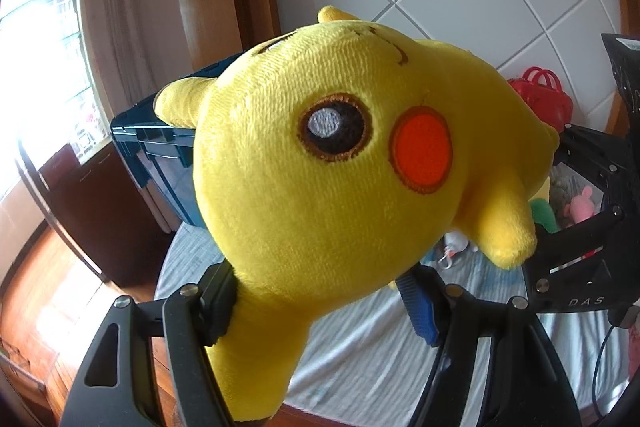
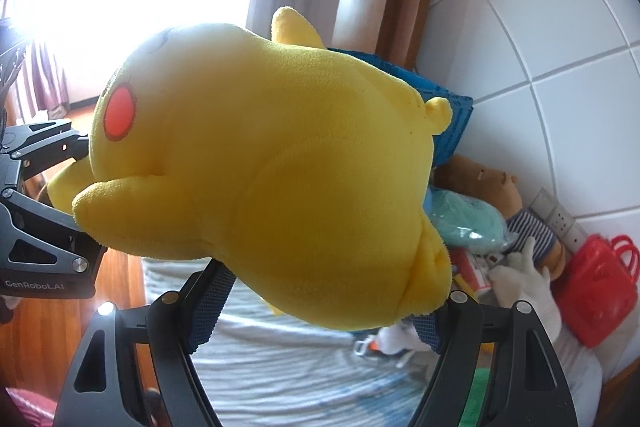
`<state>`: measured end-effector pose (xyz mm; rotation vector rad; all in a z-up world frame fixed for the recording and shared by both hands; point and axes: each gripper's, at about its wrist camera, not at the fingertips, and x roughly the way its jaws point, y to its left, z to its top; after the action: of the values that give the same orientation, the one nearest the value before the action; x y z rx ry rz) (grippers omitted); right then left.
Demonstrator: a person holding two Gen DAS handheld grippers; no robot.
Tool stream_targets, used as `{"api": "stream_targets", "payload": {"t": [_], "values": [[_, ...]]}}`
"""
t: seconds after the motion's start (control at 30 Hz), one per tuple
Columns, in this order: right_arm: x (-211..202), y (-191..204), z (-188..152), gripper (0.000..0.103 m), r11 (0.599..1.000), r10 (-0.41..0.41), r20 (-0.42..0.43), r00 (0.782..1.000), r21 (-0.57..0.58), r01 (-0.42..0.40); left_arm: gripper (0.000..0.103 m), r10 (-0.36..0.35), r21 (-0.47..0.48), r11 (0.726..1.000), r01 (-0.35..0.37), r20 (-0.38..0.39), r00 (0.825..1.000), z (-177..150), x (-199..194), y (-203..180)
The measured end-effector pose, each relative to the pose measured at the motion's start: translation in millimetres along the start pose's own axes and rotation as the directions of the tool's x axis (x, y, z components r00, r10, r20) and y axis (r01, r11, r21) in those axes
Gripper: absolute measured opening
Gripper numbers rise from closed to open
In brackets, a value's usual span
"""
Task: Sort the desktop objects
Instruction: 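Carry the Pikachu plush with both tools up over the blue crate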
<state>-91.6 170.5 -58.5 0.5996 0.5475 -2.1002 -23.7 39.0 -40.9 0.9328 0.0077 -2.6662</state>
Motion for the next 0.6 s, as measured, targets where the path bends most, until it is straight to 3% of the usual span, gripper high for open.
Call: {"api": "stream_targets", "payload": {"t": [0.4,0.6], "values": [[19.5,116.9,50.3,0.079,0.992,-0.084,-0.014,0.996,0.091,0.084,0.069,-0.077,0.09,0.993,0.077,-0.004,0.997,-10.0,-18.8,122.6],[29.6,133.7,86.1,0.079,0.988,-0.121,-0.013,0.993,0.098,0.121,0.069,-0.103,0.102,0.99,0.102,0.013,0.995,10.3,-13.6,158.9]]}}
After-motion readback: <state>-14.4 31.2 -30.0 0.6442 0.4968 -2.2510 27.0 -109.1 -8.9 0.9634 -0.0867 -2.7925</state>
